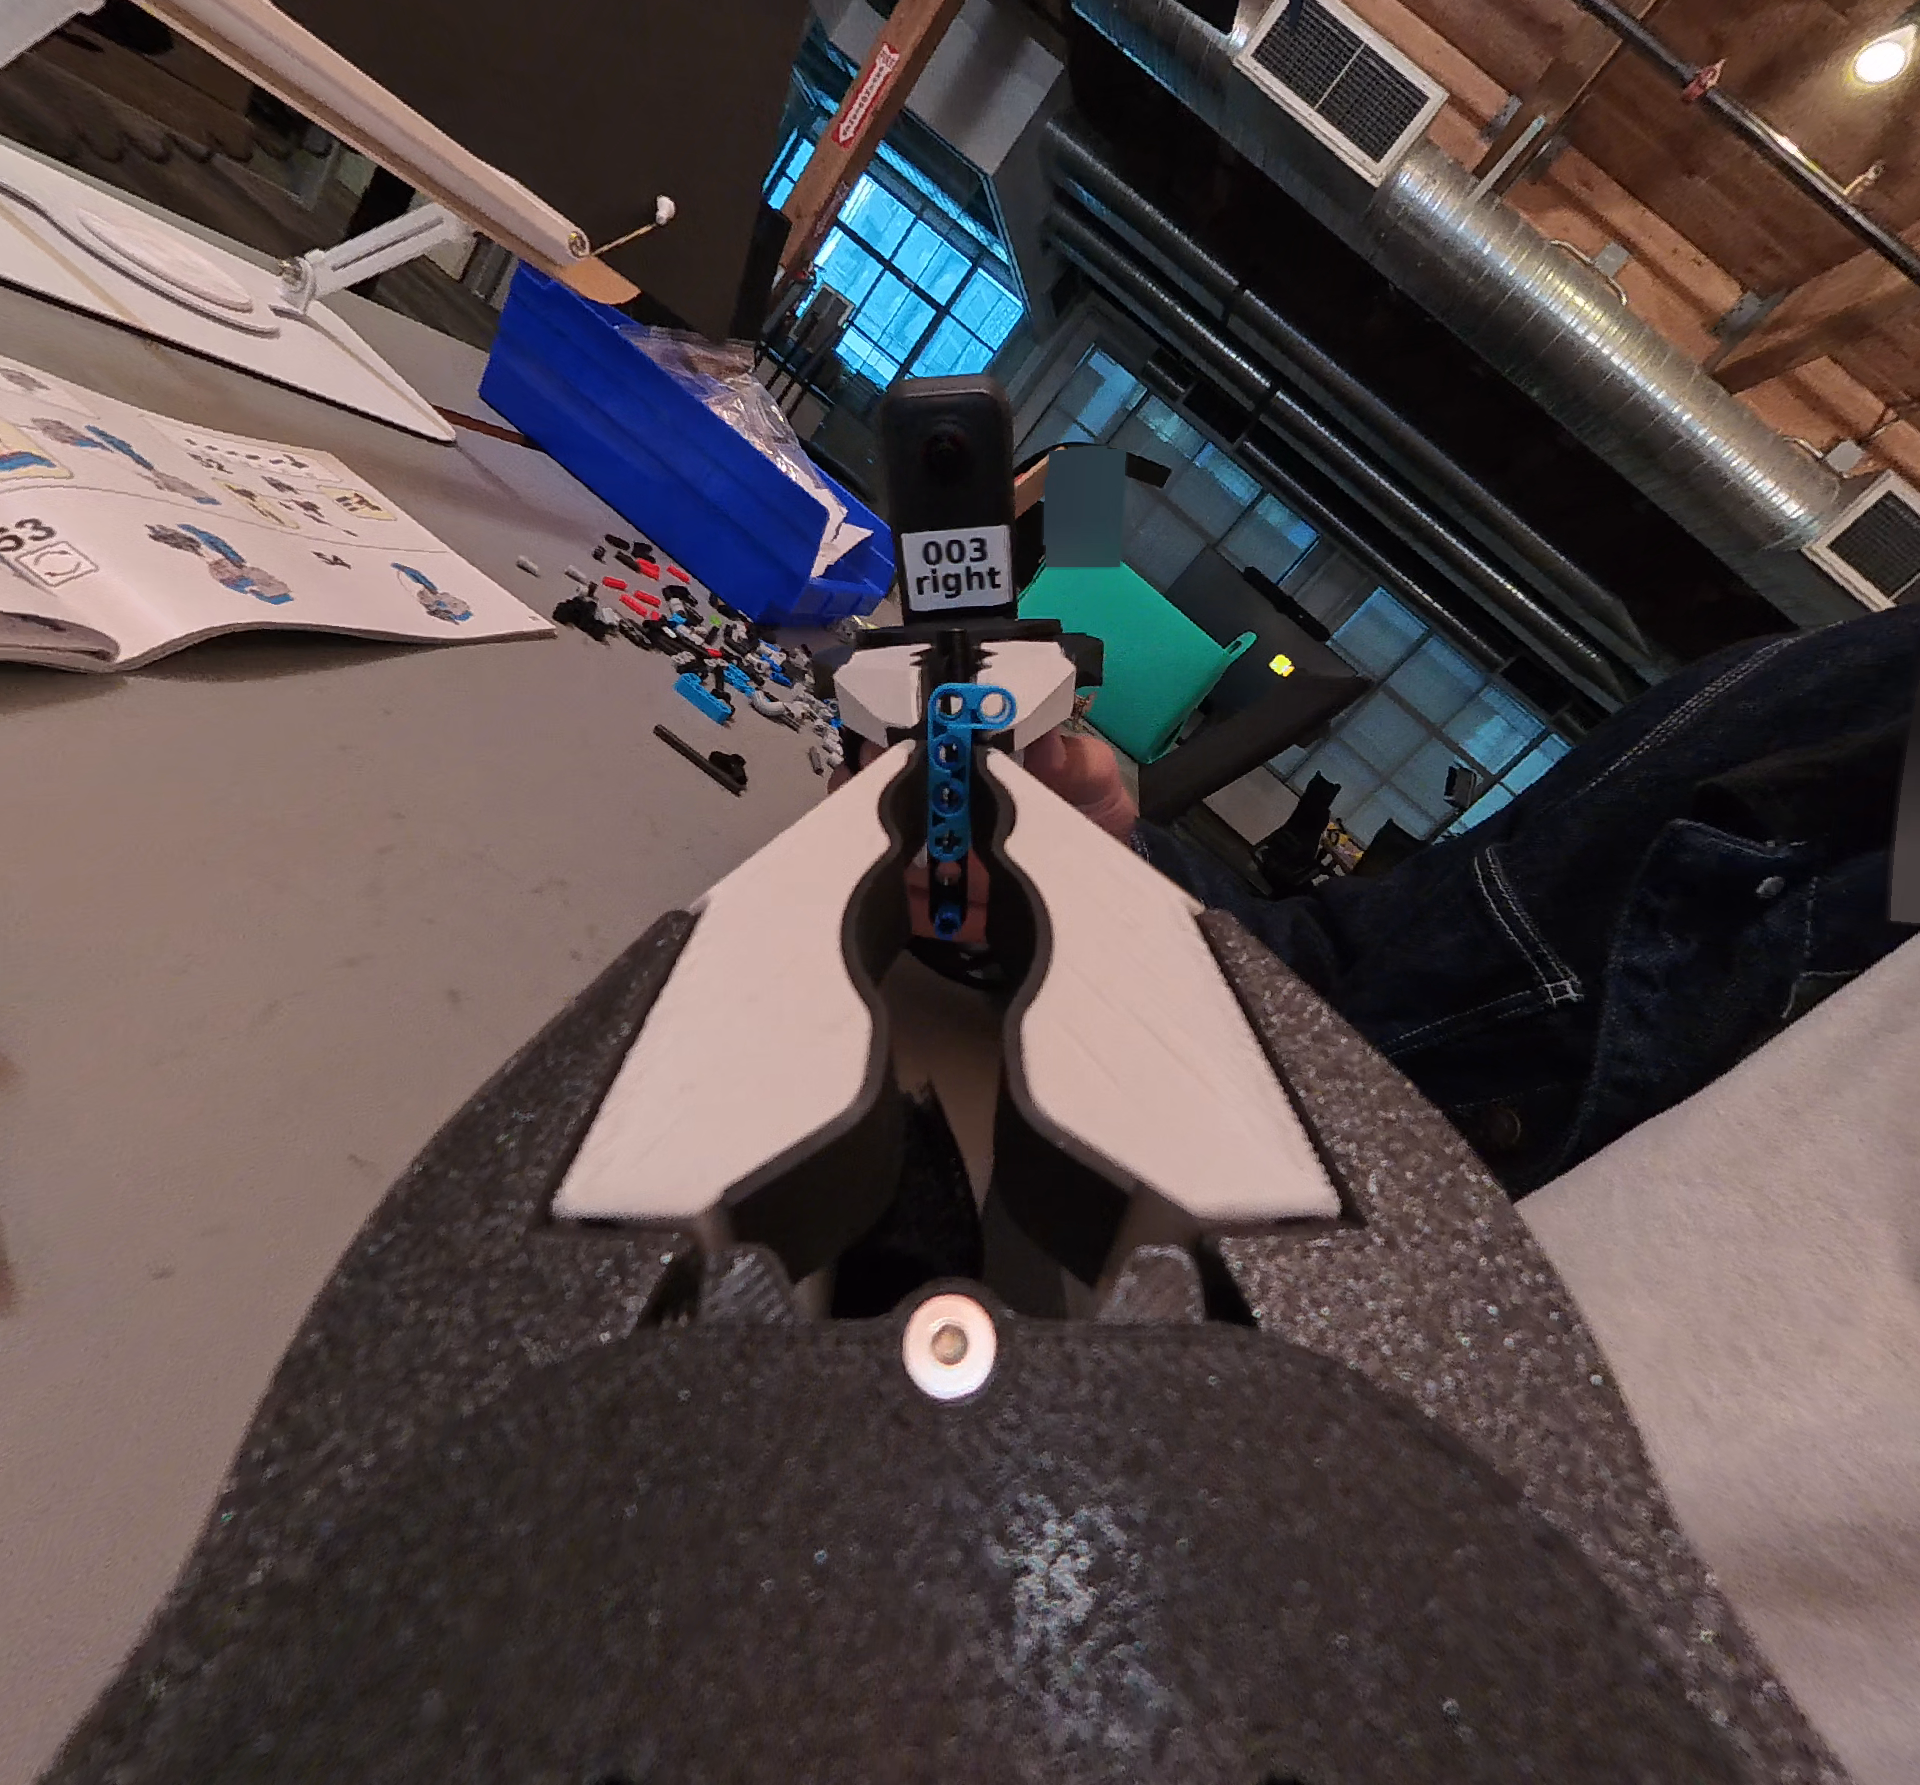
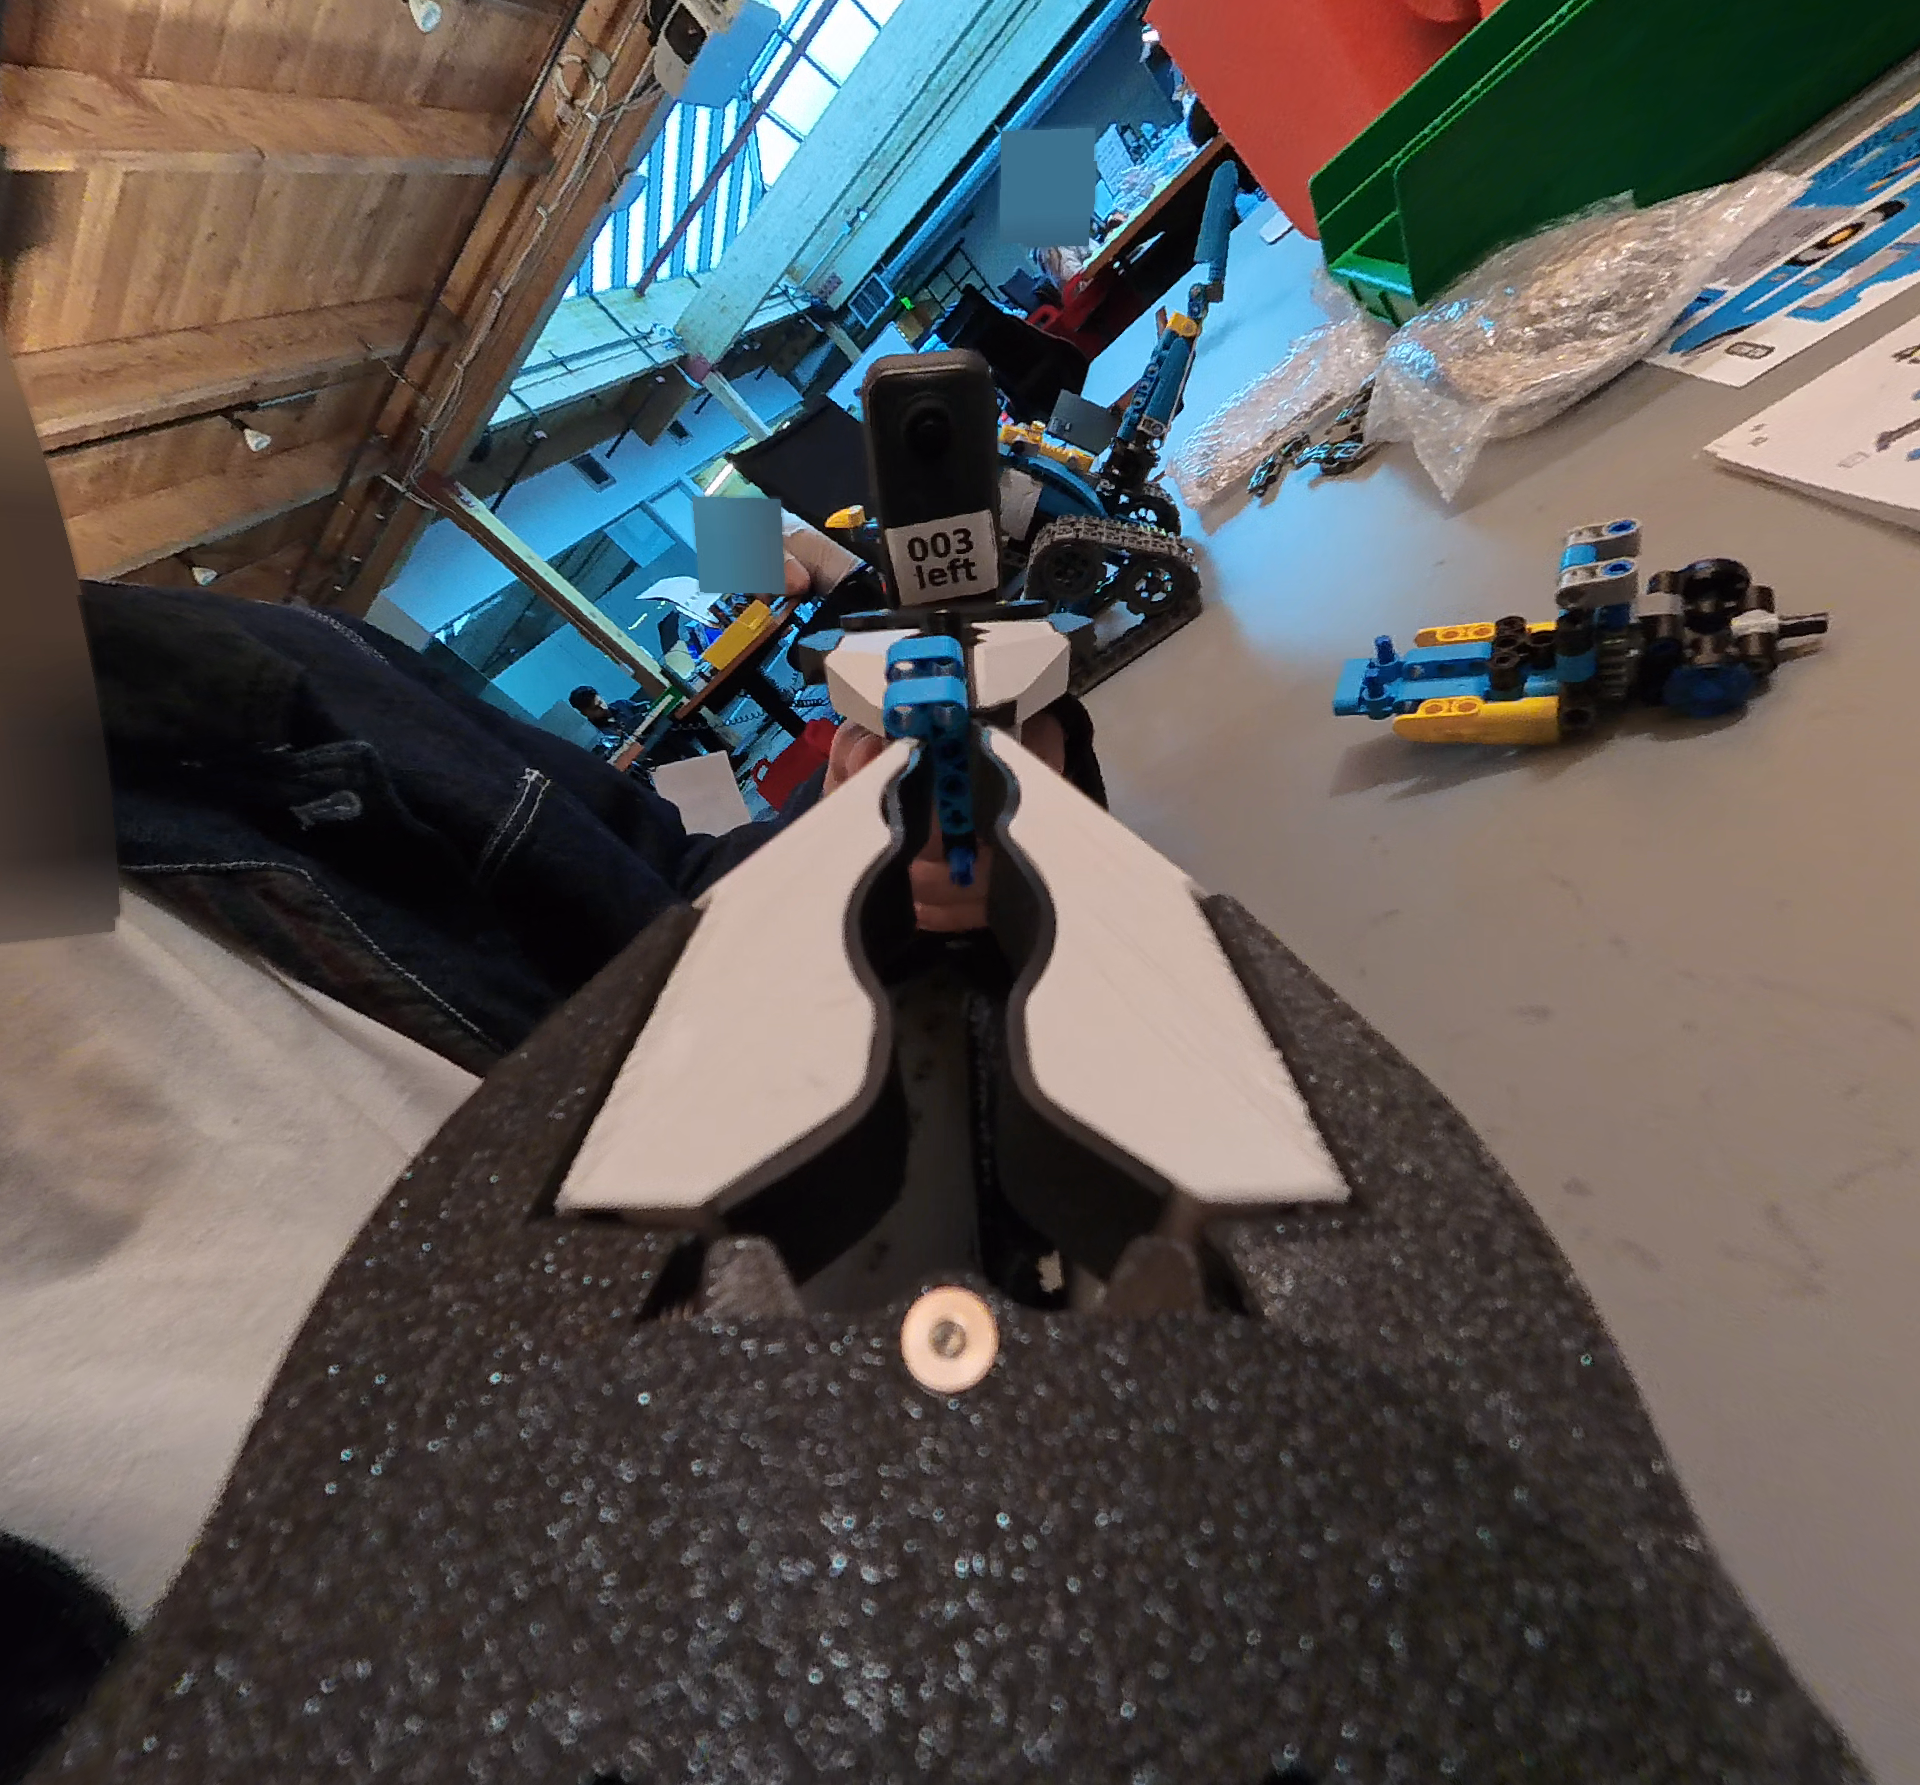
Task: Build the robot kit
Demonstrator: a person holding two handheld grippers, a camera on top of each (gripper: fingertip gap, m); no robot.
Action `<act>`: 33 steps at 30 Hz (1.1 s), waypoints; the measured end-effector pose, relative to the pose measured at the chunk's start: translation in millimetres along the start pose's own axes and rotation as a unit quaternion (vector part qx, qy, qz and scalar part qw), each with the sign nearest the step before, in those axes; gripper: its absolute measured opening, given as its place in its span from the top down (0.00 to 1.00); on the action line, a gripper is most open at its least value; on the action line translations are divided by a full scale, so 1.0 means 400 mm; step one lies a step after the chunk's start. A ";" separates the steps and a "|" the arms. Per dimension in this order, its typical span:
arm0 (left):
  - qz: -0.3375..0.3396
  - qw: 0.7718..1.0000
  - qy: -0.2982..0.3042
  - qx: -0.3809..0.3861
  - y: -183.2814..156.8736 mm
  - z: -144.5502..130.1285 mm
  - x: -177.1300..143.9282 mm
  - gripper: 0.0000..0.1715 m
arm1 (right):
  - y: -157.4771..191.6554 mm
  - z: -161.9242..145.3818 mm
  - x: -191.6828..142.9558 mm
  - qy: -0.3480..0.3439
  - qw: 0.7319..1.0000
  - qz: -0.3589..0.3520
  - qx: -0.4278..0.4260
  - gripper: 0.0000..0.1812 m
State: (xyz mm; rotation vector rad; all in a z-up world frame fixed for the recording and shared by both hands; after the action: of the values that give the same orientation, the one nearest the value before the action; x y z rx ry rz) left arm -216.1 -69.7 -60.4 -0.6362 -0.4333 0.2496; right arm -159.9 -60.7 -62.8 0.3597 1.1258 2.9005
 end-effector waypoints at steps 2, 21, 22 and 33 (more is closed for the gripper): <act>-0.001 1.000 -0.003 -0.008 0.002 0.002 0.000 0.97 | -0.002 0.002 0.000 -0.001 1.000 -0.002 0.005 0.97; -0.016 0.989 0.027 -0.142 0.028 -0.023 0.007 0.96 | -0.023 -0.019 -0.044 0.148 0.874 -0.141 -0.440 0.73; -0.011 0.989 0.035 -0.146 0.032 -0.030 0.009 0.96 | -0.018 -0.015 -0.048 0.152 0.857 -0.149 -0.469 0.73; 0.059 0.989 0.079 -0.109 0.065 -0.070 0.026 0.96 | -0.036 -0.061 -0.028 0.241 0.776 -0.202 -0.547 0.82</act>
State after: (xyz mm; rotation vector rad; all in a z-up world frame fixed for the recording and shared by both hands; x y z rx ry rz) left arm -196.3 -60.2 -93.4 -0.8905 -0.2722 0.2640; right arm -155.3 -67.2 -92.2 -0.5963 -0.5784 2.6799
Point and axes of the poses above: each gripper's, where its closed fingertips meet, x out along the fingers, z out of its top, y = z × x across the jaws, the point moved 3 cm from there along -x, back along the fingers, and after that the axes turned 12 degrees about -y, right-handed, at the moved point
